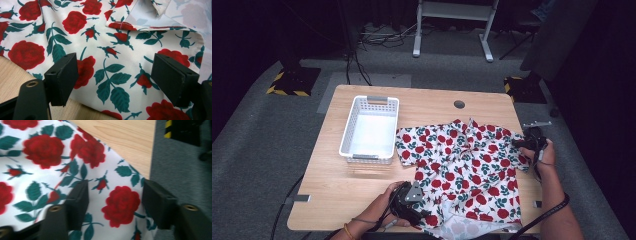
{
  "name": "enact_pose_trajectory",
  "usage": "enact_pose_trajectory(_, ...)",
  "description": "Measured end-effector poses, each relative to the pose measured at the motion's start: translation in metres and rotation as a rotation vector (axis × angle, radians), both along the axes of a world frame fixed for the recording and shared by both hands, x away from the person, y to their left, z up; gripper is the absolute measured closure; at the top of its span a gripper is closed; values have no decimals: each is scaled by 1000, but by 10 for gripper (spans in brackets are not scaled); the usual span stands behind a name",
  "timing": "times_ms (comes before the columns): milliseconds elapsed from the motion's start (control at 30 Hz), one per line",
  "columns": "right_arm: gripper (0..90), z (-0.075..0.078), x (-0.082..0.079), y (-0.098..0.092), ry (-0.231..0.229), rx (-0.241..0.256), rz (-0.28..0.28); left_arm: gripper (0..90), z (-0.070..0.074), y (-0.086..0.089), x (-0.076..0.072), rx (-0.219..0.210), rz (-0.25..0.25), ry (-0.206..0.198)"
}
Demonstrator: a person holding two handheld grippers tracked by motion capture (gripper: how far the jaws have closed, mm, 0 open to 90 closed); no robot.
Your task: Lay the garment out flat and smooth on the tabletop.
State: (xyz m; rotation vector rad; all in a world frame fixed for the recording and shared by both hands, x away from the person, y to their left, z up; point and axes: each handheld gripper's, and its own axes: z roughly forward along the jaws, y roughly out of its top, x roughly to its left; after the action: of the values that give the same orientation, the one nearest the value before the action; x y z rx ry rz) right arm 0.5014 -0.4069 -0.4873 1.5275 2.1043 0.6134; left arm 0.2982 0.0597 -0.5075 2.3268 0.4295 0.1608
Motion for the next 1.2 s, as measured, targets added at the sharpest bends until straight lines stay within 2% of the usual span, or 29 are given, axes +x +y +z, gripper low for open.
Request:
enact_pose_trajectory(133,558,1,-1,0,17,39,7,217,0,0,0,-1,5,1)
enact_pose_trajectory(200,604,0,0,-2,30,79,5,220,0,0,0,-2,6,3)
enact_pose_trajectory(267,613,0,0,-5,34,106,8,221,0,0,0,-3,8,1)
enact_pose_trajectory(433,693,0,-1,-4,30,114,26,222,-1,1,0,-6,7,-1)
enact_pose_trajectory(533,707,-1,-2,-4,27,122,27,224,-1,1,0,-8,9,-1)
enact_pose_trajectory(633,770,-1,-3,-2,27,120,43,224,-1,1,-1,-9,10,-1)
enact_pose_trajectory(800,796,-1,-4,0,17,108,47,225,-1,1,-1,-11,13,-3)
enact_pose_trajectory(867,762,-1,-4,2,10,91,64,225,-1,1,-1,-12,15,-3)
enact_pose_trajectory(900,684,-1,-4,3,6,73,81,225,-1,1,-1,-11,13,-3)
enact_pose_trajectory(967,538,1,-5,5,6,28,80,225,-1,1,-1,-11,13,-3)
enact_pose_trajectory(1033,483,3,-7,6,-6,-1,86,225,-1,1,-1,-11,13,-3)
enact_pose_trajectory(1100,451,5,-6,4,-23,-29,60,226,-1,1,-1,-11,14,-4)
enact_pose_trajectory(1200,421,3,-2,-5,-31,-7,10,226,-1,1,-1,-11,13,-4)
